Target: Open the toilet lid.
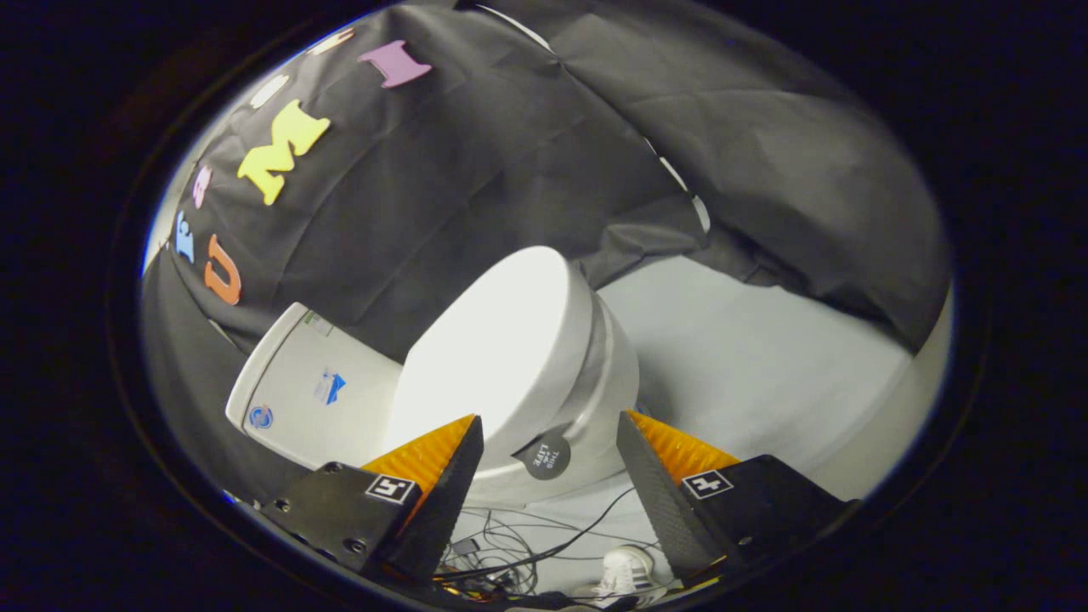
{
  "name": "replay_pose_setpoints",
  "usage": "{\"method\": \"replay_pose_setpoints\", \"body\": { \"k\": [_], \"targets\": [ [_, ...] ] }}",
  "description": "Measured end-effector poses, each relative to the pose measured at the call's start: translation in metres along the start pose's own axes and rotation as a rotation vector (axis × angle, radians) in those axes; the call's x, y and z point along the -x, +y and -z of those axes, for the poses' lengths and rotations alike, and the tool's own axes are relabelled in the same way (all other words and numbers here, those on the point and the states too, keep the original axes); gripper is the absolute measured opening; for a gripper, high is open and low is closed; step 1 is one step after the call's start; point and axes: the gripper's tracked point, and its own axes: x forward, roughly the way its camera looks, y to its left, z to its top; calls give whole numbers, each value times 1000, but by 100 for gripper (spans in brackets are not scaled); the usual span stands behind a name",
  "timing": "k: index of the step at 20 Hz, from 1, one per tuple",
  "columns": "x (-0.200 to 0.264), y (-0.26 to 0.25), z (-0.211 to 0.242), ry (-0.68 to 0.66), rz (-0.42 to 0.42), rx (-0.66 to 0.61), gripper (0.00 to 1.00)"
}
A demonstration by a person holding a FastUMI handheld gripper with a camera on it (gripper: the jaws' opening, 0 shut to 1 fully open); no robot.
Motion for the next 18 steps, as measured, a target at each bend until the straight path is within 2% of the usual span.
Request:
{"method": "replay_pose_setpoints", "body": {
  "k": [4, 6, 16, 18],
  "targets": [
    [-21, -9, 18, 69, -21, -72, 98],
    [-27, -9, 23, 91, -37, -120, 93],
    [-51, 1, 38, 189, -136, -306, 60],
    [-54, 5, 39, 200, -158, -329, 50]
  ]
}}
